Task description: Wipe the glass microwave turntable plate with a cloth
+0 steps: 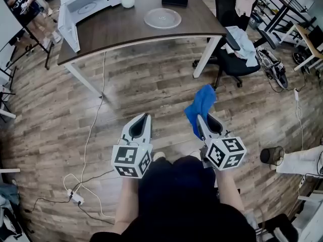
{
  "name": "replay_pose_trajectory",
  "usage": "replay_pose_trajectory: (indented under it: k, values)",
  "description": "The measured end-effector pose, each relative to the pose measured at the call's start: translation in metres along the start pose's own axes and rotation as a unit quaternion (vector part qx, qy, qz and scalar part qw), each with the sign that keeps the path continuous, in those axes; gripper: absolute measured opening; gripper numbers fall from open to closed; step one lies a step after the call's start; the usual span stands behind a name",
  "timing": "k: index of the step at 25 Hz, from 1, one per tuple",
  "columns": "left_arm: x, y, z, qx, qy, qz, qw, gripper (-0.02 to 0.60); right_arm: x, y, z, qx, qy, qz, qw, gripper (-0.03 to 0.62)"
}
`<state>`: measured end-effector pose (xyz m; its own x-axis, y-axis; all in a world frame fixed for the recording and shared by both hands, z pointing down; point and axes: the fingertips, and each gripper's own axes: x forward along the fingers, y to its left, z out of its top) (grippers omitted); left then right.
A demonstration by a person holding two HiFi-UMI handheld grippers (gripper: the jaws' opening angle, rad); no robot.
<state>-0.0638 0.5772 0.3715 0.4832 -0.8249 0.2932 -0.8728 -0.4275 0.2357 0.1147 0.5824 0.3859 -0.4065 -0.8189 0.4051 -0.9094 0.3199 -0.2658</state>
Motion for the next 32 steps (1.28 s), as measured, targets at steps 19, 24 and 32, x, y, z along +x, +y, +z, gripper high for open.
replay_pose_trajectory:
  k: [19,24,32]
  values:
    - [0.013,0.035,-0.003,0.039,0.013,0.0,0.9991,0.006,0.032,-0.002,0.008,0.022,-0.001,-0.014,1.0,0.077]
    - [0.053,0.046,0.01,0.034,0.015,0.003,0.9993,0.006,0.068,-0.018,0.023,0.018,0.012,-0.002,1.0,0.077]
    - [0.131,0.069,0.046,0.034,0.01,0.014,0.9993,0.006,0.133,-0.058,0.061,0.011,0.023,0.017,1.0,0.078]
